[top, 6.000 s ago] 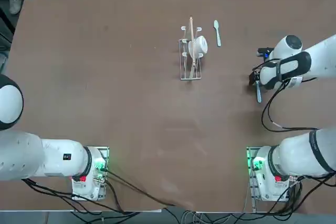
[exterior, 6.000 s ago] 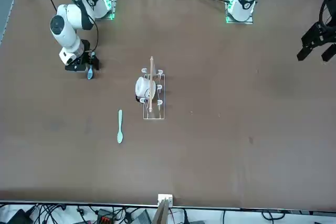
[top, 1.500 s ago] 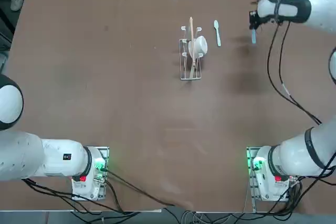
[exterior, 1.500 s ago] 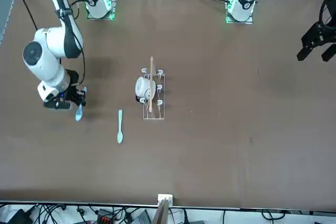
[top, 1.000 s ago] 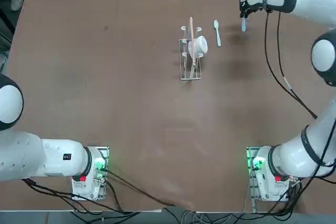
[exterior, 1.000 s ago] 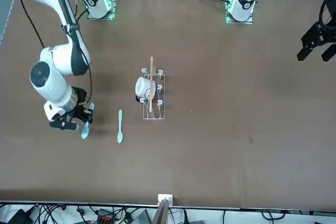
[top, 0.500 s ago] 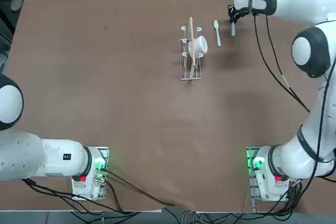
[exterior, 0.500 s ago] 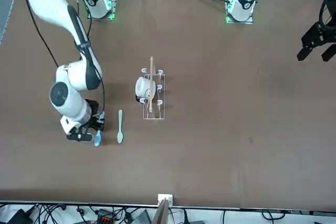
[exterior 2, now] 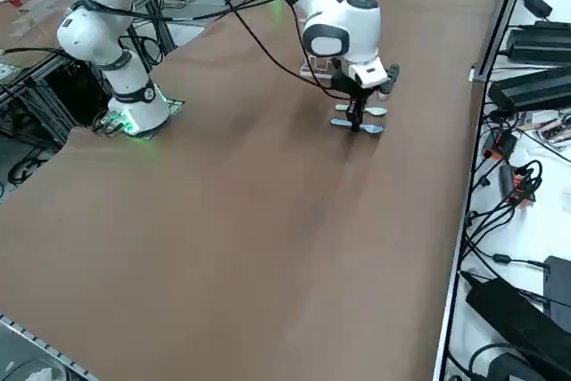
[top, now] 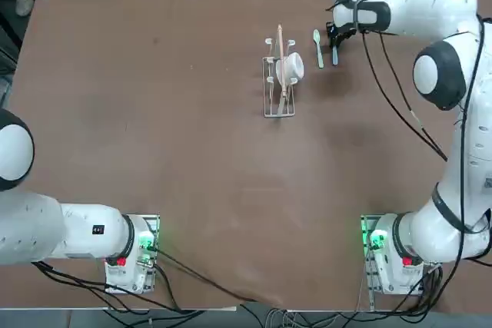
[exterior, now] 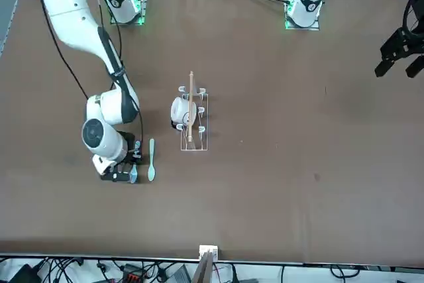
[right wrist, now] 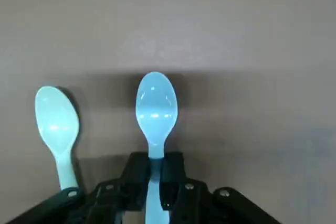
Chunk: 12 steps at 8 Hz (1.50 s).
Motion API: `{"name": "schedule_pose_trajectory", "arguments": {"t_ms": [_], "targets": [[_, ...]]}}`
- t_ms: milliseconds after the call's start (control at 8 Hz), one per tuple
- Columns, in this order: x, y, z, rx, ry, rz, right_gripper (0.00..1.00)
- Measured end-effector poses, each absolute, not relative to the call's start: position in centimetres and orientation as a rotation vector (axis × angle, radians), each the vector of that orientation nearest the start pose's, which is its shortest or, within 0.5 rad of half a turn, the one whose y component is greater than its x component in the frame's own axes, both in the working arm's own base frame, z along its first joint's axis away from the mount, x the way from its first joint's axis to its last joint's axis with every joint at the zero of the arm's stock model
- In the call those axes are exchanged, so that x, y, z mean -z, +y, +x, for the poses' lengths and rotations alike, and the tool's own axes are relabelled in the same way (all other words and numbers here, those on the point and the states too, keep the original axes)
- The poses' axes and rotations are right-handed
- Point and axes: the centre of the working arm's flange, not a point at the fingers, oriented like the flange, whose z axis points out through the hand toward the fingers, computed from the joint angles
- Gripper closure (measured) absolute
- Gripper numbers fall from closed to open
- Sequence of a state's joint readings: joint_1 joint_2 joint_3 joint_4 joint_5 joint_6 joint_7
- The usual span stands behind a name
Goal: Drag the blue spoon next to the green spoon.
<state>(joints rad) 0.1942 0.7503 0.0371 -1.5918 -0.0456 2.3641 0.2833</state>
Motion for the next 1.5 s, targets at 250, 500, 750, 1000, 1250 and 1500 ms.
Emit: {"name": "schedule_pose_trajectory", "arguments": {"t_ms": [250, 500, 750, 1000, 1250, 1500], "targets": [[-19.5, 15.6, 68.3, 0.042, 0.048, -3.142, 0.85], [-19.6, 15.6, 68.4, 0.046, 0.049, -3.142, 0.68], [-20.8, 15.2, 69.3, 0.093, 0.058, -3.139, 0.31], [-25.0, 15.2, 71.0, 0.205, 0.067, -3.121, 0.00], [-32.9, 14.1, 71.7, 0.305, 0.094, -3.107, 0.00], [-41.0, 12.2, 71.0, 0.370, 0.137, -3.099, 0.00]]}}
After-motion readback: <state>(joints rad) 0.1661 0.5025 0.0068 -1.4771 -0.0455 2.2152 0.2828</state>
